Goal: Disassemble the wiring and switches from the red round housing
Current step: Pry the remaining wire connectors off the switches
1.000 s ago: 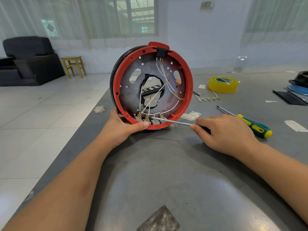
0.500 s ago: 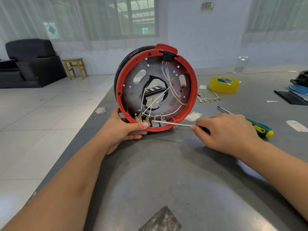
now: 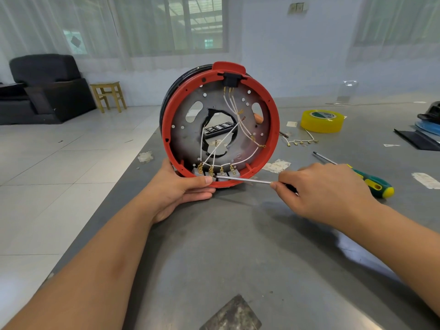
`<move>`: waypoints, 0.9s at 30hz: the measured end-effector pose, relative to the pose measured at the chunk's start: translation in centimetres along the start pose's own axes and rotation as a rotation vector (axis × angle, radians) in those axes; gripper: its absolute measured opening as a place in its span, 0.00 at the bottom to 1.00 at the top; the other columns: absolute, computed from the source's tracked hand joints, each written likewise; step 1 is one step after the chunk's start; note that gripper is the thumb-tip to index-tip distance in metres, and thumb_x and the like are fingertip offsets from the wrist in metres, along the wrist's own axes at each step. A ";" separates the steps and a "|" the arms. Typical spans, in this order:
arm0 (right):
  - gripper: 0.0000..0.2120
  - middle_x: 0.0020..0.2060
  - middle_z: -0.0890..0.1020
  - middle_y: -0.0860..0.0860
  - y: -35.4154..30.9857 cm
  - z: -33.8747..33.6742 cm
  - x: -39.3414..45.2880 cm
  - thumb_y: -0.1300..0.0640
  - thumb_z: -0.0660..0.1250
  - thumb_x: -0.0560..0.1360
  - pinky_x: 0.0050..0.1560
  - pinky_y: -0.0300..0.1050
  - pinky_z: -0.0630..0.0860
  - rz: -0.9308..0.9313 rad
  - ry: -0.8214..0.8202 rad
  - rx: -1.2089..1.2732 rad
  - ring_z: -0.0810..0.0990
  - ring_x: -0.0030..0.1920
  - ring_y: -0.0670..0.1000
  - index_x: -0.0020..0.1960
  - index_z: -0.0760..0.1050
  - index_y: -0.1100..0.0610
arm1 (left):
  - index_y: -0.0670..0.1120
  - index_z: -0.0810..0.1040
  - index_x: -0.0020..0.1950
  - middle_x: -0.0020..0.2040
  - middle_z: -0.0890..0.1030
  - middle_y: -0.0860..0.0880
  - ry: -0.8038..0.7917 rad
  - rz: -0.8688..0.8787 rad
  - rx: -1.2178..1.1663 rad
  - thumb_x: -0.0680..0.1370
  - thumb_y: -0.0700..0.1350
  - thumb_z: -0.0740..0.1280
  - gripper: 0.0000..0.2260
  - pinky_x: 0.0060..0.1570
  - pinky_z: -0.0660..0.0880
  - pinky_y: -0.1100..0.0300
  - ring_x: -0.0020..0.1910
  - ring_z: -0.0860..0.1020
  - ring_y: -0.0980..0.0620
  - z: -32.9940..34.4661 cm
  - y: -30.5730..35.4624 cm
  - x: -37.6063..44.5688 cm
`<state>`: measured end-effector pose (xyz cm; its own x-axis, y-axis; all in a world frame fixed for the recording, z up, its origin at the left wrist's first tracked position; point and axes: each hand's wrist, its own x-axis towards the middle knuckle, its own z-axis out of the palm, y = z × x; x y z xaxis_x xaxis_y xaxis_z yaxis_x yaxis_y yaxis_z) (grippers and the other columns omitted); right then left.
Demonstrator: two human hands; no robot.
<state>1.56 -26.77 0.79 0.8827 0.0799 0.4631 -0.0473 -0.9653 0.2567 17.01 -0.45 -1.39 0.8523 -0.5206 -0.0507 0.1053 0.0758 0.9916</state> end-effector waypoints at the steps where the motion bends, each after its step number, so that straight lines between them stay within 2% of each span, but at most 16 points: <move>1: 0.22 0.31 0.74 0.45 -0.1 0.0 0.0 0.34 0.43 0.80 0.27 0.40 0.65 0.000 0.001 -0.002 0.77 0.33 0.49 0.44 0.70 0.44 | 0.46 0.71 0.72 0.54 0.87 0.36 0.001 0.002 -0.001 0.64 0.36 0.82 0.39 0.44 0.86 0.51 0.51 0.87 0.35 0.0 0.0 0.0; 11: 0.19 0.31 0.72 0.44 -0.5 -0.3 0.2 0.35 0.45 0.82 0.25 0.39 0.58 -0.001 -0.041 0.036 0.72 0.30 0.45 0.44 0.69 0.43 | 0.42 0.75 0.70 0.54 0.87 0.35 0.001 -0.013 -0.005 0.63 0.38 0.83 0.37 0.44 0.86 0.53 0.51 0.87 0.36 0.1 0.2 -0.1; 18: 0.23 0.33 0.74 0.46 -1.0 0.4 -0.2 0.35 0.44 0.82 0.28 0.41 0.66 0.044 -0.049 0.055 0.78 0.36 0.52 0.47 0.72 0.45 | 0.39 0.74 0.70 0.53 0.87 0.35 0.018 -0.015 -0.008 0.66 0.36 0.81 0.34 0.44 0.85 0.54 0.51 0.88 0.36 0.3 0.4 -0.2; 22: 0.24 0.29 0.70 0.45 -1.6 1.0 -0.5 0.33 0.42 0.81 0.27 0.42 0.60 0.085 -0.033 0.050 0.74 0.32 0.52 0.44 0.69 0.46 | 0.38 0.74 0.70 0.53 0.87 0.35 0.038 -0.029 -0.035 0.71 0.32 0.79 0.29 0.42 0.85 0.54 0.50 0.88 0.37 0.4 0.5 -0.2; 27: 0.22 0.30 0.71 0.46 -1.8 1.6 -0.7 0.33 0.42 0.81 0.28 0.43 0.63 0.109 -0.014 0.080 0.75 0.33 0.54 0.42 0.64 0.45 | 0.38 0.75 0.68 0.52 0.87 0.34 0.072 -0.035 -0.065 0.72 0.31 0.78 0.26 0.41 0.85 0.54 0.49 0.88 0.37 0.5 0.4 -0.1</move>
<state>1.81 -25.44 -1.31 0.8809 -0.0292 0.4725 -0.1063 -0.9848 0.1373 16.75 -0.80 -0.91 0.8820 -0.4614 -0.0956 0.1663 0.1149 0.9794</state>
